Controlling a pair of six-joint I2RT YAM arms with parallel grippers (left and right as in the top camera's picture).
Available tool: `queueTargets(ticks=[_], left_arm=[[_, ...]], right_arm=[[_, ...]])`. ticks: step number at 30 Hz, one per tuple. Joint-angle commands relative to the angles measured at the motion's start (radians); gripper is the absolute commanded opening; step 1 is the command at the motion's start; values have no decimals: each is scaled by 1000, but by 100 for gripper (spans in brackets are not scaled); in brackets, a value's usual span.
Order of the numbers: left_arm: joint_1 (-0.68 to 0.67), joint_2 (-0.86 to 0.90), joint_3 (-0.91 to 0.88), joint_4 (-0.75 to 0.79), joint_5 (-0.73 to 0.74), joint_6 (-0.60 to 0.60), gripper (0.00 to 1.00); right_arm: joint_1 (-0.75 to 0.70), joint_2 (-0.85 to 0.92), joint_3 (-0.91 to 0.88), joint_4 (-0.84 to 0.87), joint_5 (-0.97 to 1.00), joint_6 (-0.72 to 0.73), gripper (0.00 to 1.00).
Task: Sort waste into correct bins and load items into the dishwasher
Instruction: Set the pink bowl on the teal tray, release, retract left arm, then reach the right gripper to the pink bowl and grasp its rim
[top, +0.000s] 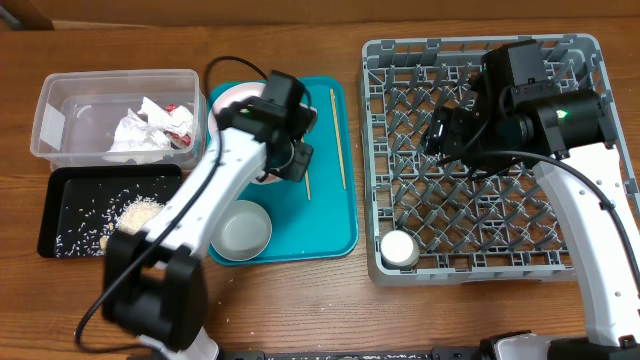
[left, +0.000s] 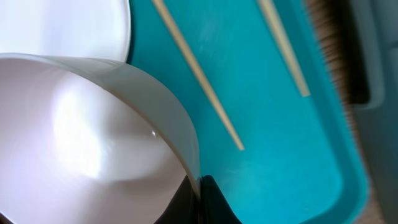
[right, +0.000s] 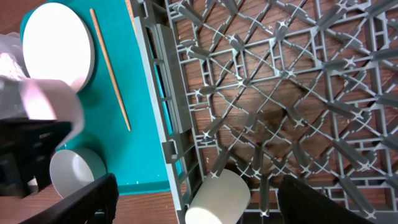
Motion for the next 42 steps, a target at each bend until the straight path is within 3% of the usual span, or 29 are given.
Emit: queueTargets(ticks=[1,8,11,13,14,24,27,31,42], left_arm=[[-11,69,6,-21,-85,-39,4],[-11,80,6,-79,-4,-37,6],[-11,80,6,-97,16,-37,27],[-4,80,32,-131,19,-37,47],[2,80,51,-149,19,-37,49],[205,57,517,-486,35,-63,56],[300,34,640,-546,34,-44,65],[385,13,695,-580,34,-3,75],[521,-44,697,-625,87,-5,77]], right_arm=[[-1,1,10,5,-1,-7,83],[-1,1,10,13,-1,-6,83],[-1,1,10,12,-2,-6,83],[-1,1,10,14,-2,-6,83],[0,1,10,16,-3,-6,83],[171,50,10,145,-61,53,82],[284,107,10,219,-45,103,77],[388,190,10,283,25,169,77],[503,418,10,406,82,235,72]])
